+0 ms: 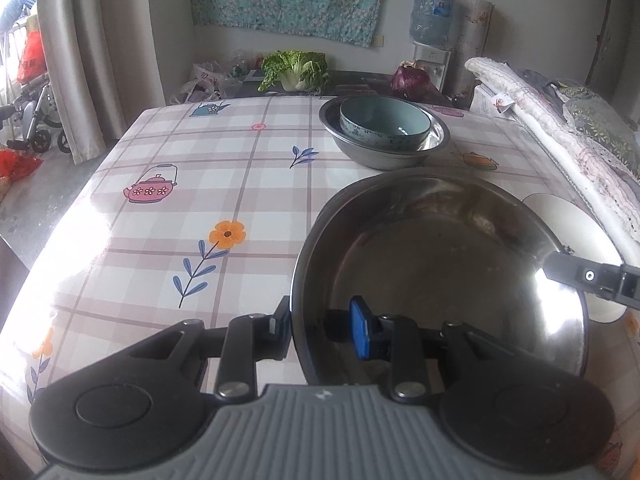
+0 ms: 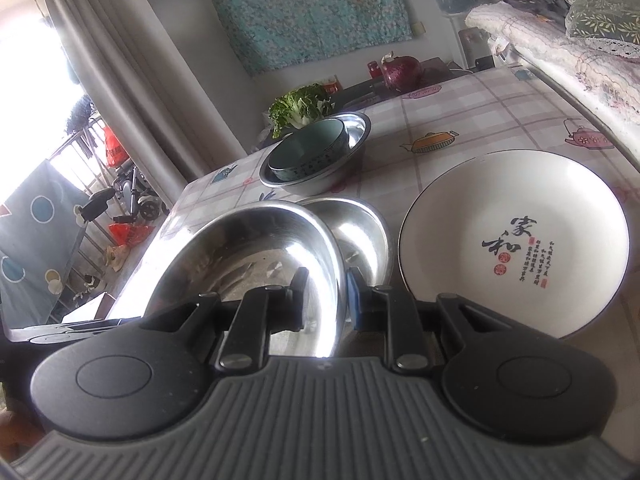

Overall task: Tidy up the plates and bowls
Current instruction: 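Lower the stainless plate onto the other stainless plate and open both tools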

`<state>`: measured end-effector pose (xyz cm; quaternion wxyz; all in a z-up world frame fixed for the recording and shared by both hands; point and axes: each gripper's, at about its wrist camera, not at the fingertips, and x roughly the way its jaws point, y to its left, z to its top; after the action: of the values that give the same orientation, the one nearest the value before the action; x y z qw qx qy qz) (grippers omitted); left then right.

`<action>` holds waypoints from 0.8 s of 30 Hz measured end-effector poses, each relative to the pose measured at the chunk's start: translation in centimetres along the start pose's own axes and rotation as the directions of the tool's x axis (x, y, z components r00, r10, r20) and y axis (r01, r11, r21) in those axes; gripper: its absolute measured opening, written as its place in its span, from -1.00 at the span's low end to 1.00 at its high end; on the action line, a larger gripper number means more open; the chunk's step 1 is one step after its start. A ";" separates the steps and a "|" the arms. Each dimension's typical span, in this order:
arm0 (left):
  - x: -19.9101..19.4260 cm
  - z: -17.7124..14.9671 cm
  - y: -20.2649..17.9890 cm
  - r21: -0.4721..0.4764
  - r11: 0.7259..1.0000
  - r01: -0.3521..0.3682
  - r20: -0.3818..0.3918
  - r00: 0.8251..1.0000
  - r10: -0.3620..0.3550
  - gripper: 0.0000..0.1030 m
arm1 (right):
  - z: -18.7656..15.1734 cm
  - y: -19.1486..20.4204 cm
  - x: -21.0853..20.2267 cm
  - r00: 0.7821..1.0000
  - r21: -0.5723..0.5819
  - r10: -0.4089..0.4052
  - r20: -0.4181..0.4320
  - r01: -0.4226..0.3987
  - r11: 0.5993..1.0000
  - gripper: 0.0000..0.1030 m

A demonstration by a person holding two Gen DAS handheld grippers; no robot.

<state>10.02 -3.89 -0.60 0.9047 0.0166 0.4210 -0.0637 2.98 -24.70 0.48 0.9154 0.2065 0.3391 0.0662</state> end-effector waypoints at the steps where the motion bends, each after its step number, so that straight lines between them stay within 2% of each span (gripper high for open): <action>1: 0.2 0.0 0.0 -0.001 1.000 0.001 -0.005 1.000 -0.001 -0.42 | 0.0 0.0 0.1 1.000 0.000 -0.002 -0.002 0.002 1.000 -0.61; 24: 1.9 0.8 -1.0 0.024 1.000 0.011 -0.011 1.000 -0.011 -0.41 | 0.4 -1.7 2.0 0.999 0.031 -0.036 -0.030 0.037 0.999 -0.59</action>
<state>11.69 -5.17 -1.56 0.9018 0.0254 0.4252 -0.0735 4.76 -25.86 -1.11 0.9079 0.2137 0.3574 0.0471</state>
